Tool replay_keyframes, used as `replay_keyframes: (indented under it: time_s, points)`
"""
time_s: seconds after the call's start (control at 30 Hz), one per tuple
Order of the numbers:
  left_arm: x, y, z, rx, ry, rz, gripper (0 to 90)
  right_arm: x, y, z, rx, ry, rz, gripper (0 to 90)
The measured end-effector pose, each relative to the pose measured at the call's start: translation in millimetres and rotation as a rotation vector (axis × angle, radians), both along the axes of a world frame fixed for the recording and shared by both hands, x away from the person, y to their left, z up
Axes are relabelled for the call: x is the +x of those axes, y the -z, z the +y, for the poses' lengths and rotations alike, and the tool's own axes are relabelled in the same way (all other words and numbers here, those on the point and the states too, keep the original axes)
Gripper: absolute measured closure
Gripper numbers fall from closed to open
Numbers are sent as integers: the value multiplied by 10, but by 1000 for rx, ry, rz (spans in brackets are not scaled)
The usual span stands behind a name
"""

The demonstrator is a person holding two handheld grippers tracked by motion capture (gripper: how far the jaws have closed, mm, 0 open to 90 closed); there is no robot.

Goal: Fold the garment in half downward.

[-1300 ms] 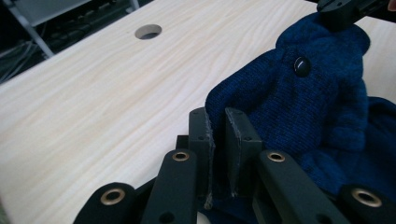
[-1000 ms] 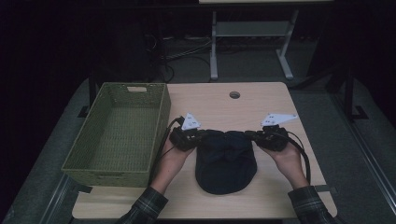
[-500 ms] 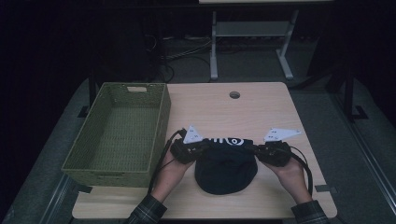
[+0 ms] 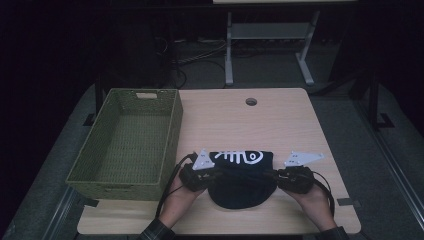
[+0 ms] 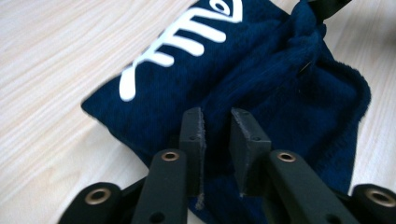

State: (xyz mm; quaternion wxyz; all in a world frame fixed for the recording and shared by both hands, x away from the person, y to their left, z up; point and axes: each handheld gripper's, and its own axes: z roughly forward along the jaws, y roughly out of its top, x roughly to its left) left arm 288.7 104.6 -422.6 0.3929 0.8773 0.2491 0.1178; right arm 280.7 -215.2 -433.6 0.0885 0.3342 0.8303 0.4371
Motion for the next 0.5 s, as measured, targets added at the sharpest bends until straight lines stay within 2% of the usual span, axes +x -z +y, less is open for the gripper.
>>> replay_keyframes:
  time_s: [0.1, 0.2, 0.4, 0.5]
  points:
    - [-31, -30, 46, -22, -5, 7, 662, -41, -8, -25, 15, 0, 10, 726]
    - [-59, -101, 75, -35, -3, -9, 602, -64, -51, -51, 32, -9, 10, 674]
    - [-107, -342, 148, -85, 0, -55, 583, -83, -271, -119, 67, -6, -37, 656]
    - [-97, -415, 171, -110, -1, -60, 619, -84, -366, -161, 78, 1, -56, 661]
